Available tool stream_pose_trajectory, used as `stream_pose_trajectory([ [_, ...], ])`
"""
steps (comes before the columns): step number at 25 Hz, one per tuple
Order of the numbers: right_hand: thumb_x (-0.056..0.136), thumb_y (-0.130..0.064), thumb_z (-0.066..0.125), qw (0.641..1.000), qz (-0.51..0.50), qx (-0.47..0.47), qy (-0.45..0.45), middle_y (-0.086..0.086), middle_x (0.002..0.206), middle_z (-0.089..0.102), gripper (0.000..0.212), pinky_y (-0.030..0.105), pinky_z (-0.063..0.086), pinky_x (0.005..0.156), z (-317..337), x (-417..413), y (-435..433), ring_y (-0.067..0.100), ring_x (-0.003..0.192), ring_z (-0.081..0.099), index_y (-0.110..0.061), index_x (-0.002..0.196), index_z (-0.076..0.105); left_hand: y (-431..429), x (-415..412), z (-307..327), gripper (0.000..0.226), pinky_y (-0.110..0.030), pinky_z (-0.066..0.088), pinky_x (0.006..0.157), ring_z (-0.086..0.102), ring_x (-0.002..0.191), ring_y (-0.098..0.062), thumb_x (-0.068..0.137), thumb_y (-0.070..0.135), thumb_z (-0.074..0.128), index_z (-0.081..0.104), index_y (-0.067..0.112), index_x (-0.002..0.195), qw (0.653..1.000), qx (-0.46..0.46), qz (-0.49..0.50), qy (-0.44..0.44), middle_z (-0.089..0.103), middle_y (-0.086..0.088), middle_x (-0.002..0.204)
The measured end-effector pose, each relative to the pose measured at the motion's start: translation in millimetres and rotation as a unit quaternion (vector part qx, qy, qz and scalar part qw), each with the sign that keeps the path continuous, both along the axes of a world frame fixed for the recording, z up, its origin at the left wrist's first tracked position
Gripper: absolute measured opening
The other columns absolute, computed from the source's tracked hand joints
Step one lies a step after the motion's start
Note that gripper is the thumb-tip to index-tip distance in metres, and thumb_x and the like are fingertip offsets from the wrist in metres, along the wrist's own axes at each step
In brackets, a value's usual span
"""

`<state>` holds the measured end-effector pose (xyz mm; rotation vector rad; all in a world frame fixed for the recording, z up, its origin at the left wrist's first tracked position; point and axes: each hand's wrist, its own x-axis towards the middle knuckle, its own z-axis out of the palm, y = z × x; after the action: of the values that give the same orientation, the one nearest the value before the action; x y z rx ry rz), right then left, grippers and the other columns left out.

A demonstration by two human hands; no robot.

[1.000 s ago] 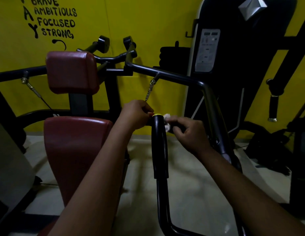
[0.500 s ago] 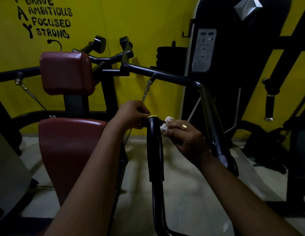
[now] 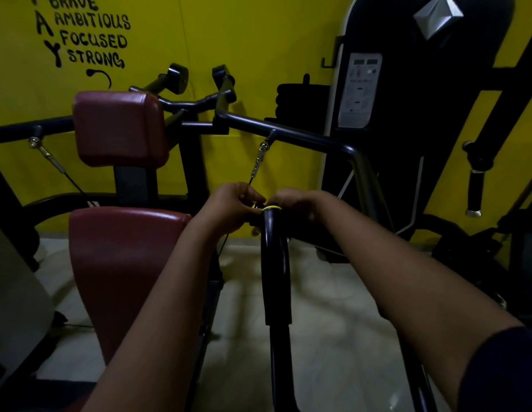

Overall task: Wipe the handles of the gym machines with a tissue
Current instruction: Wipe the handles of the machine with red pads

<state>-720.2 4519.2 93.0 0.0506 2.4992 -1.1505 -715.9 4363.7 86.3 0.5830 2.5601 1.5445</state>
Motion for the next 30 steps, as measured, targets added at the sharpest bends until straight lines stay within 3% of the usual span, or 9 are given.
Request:
stream_pose_trajectory([
  [2, 0.095, -0.005, 0.034, 0.999, 0.008, 0.026, -0.043, 0.018, 0.072, 0.056, 0.032, 0.030, 0.047, 0.056, 1, 6, 9, 0.026, 0.057, 0.055, 0.002, 0.074, 0.056, 0, 0, 1, 0.016, -0.010, 0.050, 0.052, 0.062, 0.059, -0.002, 0.079, -0.007, 0.069, 0.061, 0.004, 0.088, 0.999, 0.032, -0.014, -0.041, 0.060, -0.009, 0.079],
  [5, 0.096, -0.005, 0.037, 1.000, -0.022, 0.012, -0.006, 0.010, 0.065, 0.056, 0.031, 0.026, 0.044, 0.051, -1, 13, 12, 0.018, 0.050, 0.055, 0.000, 0.073, 0.057, -2, -1, 6, 0.015, -0.013, 0.051, 0.053, 0.060, 0.070, -0.013, 0.082, -0.007, 0.065, 0.058, 0.006, 0.085, 0.997, 0.030, -0.034, -0.066, 0.061, -0.009, 0.082],
  [9, 0.095, -0.013, 0.053, 0.971, -0.075, -0.078, 0.215, -0.002, 0.078, 0.065, 0.018, 0.027, 0.044, 0.069, -26, 27, 20, 0.012, 0.075, 0.059, -0.013, 0.088, 0.069, -2, -2, 9, 0.015, -0.026, 0.041, 0.055, 0.057, 0.061, -0.017, 0.087, 0.001, 0.065, 0.057, 0.013, 0.083, 0.997, -0.010, -0.039, -0.070, 0.060, -0.006, 0.073],
  [12, 0.094, -0.012, 0.054, 0.935, -0.070, 0.018, 0.348, -0.009, 0.100, 0.071, 0.019, 0.025, 0.047, 0.083, -47, 54, 48, 0.003, 0.096, 0.063, -0.022, 0.095, 0.070, -1, -4, 6, 0.014, -0.029, 0.046, 0.061, 0.058, 0.059, -0.016, 0.087, 0.003, 0.065, 0.056, 0.013, 0.086, 0.995, 0.001, -0.041, -0.091, 0.061, -0.006, 0.075],
  [15, 0.089, 0.000, 0.055, 0.888, -0.113, 0.016, 0.446, -0.005, 0.110, 0.071, 0.030, 0.012, 0.048, 0.089, -62, 76, 53, 0.000, 0.104, 0.063, -0.016, 0.105, 0.074, 1, -5, 7, 0.011, -0.036, 0.053, 0.072, 0.062, 0.068, -0.019, 0.089, 0.006, 0.064, 0.059, 0.011, 0.098, 0.994, -0.026, -0.052, -0.097, 0.064, -0.007, 0.082],
  [18, 0.081, 0.012, 0.055, 0.828, -0.067, 0.029, 0.556, 0.005, 0.118, 0.068, 0.041, 0.022, 0.047, 0.099, -81, 76, 41, 0.009, 0.114, 0.061, -0.008, 0.113, 0.071, 2, -10, 8, 0.027, -0.044, 0.051, 0.091, 0.066, 0.088, -0.026, 0.092, 0.009, 0.061, 0.062, 0.012, 0.118, 0.987, -0.074, -0.084, -0.116, 0.069, -0.013, 0.099],
  [23, 0.086, 0.003, 0.067, 0.725, -0.004, 0.136, 0.676, 0.011, 0.109, 0.068, 0.019, 0.037, 0.050, 0.098, -95, 90, 46, 0.024, 0.110, 0.063, -0.002, 0.103, 0.074, 10, -10, 6, 0.022, -0.022, 0.048, 0.067, 0.064, 0.073, -0.012, 0.090, 0.006, 0.064, 0.073, 0.011, 0.110, 0.988, -0.107, -0.099, -0.051, 0.072, -0.011, 0.096],
  [27, 0.089, 0.000, 0.066, 0.695, -0.003, 0.183, 0.695, 0.016, 0.105, 0.068, 0.010, 0.038, 0.050, 0.097, -89, 85, 30, 0.030, 0.104, 0.065, 0.003, 0.093, 0.074, 17, -11, -9, 0.014, -0.044, 0.055, 0.076, 0.068, 0.082, -0.035, 0.089, 0.006, 0.065, 0.075, 0.016, 0.087, 0.993, -0.069, -0.089, -0.026, 0.073, -0.018, 0.089],
  [30, 0.092, -0.003, 0.062, 0.702, -0.005, 0.207, 0.682, 0.020, 0.110, 0.066, 0.013, 0.038, 0.050, 0.097, -90, 79, 17, 0.034, 0.107, 0.062, 0.006, 0.091, 0.072, 20, -13, -17, 0.022, -0.040, 0.046, 0.073, 0.059, 0.079, -0.029, 0.090, 0.000, 0.058, 0.068, 0.016, 0.079, 0.995, -0.029, -0.084, -0.035, 0.067, -0.027, 0.089],
])
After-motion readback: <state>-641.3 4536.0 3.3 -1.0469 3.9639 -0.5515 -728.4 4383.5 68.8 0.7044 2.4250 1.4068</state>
